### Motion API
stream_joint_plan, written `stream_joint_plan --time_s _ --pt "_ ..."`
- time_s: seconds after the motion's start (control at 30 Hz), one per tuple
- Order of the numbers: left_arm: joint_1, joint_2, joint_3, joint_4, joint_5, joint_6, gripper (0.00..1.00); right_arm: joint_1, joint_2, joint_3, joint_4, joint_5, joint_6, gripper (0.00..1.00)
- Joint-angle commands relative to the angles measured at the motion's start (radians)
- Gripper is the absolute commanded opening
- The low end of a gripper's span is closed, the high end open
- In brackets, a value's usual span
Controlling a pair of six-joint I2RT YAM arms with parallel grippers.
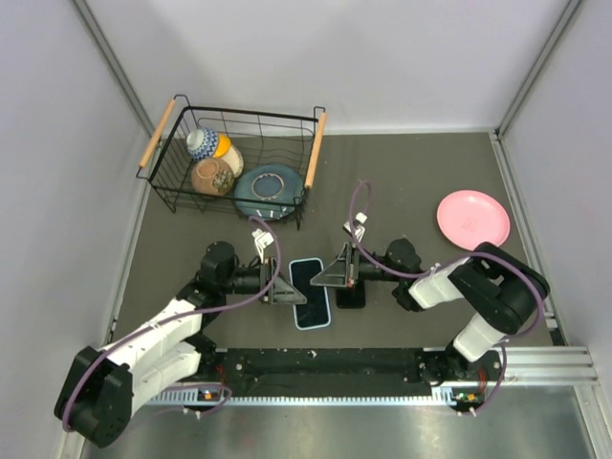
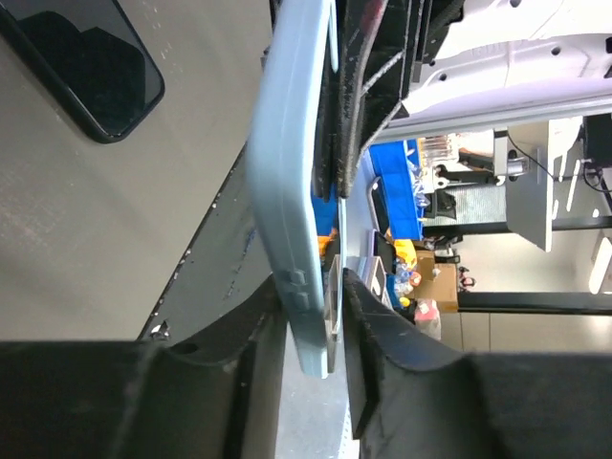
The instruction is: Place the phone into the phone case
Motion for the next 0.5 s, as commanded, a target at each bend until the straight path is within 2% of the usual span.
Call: stream_joint_plan --time_s 0.0,0.07,0.13,0.3,0.47 --pt "-0.005 -0.025 0.055 -0.023 0.011 0.050 0.40 -0.019 -0.028 0.037 0.318 0.046 0.048 0.00" --pt "-0.006 -0.056 0.057 -0.076 -0.028 0.070 0.44 -0.039 -0.048 0.025 0.318 0.070 0.059 0.00" --pt "-0.006 -0.076 0.045 -0.087 -0.046 0.069 0.45 -0.066 -0.069 0.017 0.317 0.080 0.080 0.00" --pt "-0.005 -0.130 0.020 -0.073 -0.075 0.049 0.43 -0.096 -0.079 0.003 0.317 0.081 0.103 0.00" --pt "-0.006 -0.114 0.023 -0.070 -0.089 0.050 0.39 -0.094 -0.076 0.005 0.318 0.081 0.105 0.00"
